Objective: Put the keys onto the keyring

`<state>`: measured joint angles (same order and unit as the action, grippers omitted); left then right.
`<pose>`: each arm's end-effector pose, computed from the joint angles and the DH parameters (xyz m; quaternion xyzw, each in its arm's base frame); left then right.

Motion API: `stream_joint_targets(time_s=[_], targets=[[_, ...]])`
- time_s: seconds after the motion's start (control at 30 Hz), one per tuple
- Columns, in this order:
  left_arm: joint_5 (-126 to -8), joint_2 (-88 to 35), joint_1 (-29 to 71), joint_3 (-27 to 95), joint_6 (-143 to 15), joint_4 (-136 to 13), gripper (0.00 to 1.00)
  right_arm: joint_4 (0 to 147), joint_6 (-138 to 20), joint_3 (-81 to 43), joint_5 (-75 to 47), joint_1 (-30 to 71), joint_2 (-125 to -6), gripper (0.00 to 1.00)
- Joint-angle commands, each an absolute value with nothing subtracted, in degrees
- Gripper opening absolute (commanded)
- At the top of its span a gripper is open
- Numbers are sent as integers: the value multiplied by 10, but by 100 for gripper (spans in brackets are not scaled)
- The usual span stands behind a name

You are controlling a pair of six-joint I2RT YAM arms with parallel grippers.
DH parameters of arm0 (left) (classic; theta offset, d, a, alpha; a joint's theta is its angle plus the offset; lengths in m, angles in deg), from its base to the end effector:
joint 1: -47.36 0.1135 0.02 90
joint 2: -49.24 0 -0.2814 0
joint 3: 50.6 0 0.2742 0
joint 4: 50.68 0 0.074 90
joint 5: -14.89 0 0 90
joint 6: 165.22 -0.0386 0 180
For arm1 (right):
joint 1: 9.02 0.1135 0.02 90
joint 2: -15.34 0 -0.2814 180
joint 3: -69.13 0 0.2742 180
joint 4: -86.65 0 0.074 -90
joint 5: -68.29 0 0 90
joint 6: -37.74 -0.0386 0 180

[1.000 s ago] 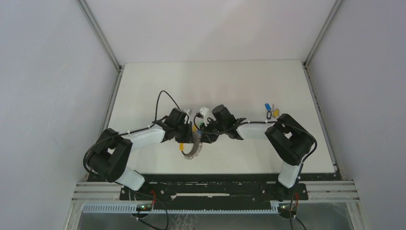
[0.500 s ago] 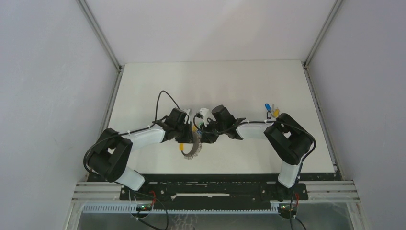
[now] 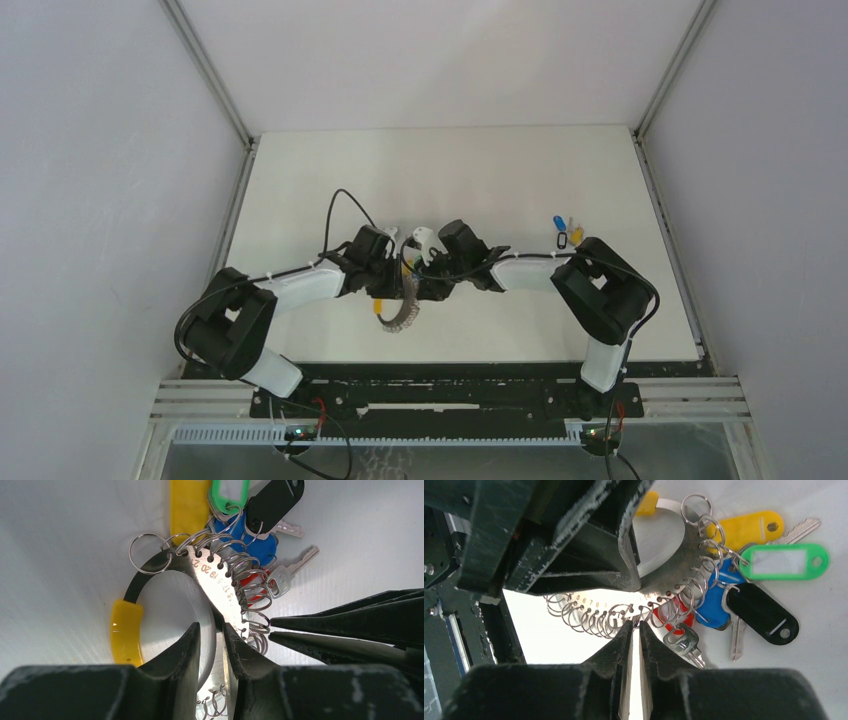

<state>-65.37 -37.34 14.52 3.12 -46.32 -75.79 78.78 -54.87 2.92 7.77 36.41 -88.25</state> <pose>0.2426 -0.1644 0.1506 0.0563 0.9563 -0.2111 0.1941 0.2530 0.2839 0.1441 -0.4166 0.7972 0.3648 0.2405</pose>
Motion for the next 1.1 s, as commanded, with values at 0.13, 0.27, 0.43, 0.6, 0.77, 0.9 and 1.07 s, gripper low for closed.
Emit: stream_joint_targets(time_s=[0.13, 0.27, 0.43, 0.6, 0.77, 0.9, 1.07], targets=[[-638, -372, 148, 30, -464, -743, 27, 798, -576, -1, 82, 372, -853, 11], [-636, -371, 148, 26, -460, -737, 27, 792, -585, -6, 84, 372, -859, 12], [-644, -357, 148, 14, -454, -730, 27, 769, -589, -5, 53, 369, -852, 12], [-645, -354, 152, 4, -448, -724, 26, 761, -590, 1, 40, 362, -848, 13], [-641, -356, 155, 0, -446, -720, 26, 768, -609, 9, 42, 357, -854, 13], [-640, -358, 155, 0, -446, -720, 26, 782, -627, 9, 44, 354, -866, 13], [-637, -361, 155, 1, -446, -720, 26, 798, -642, 9, 52, 352, -882, 13]])
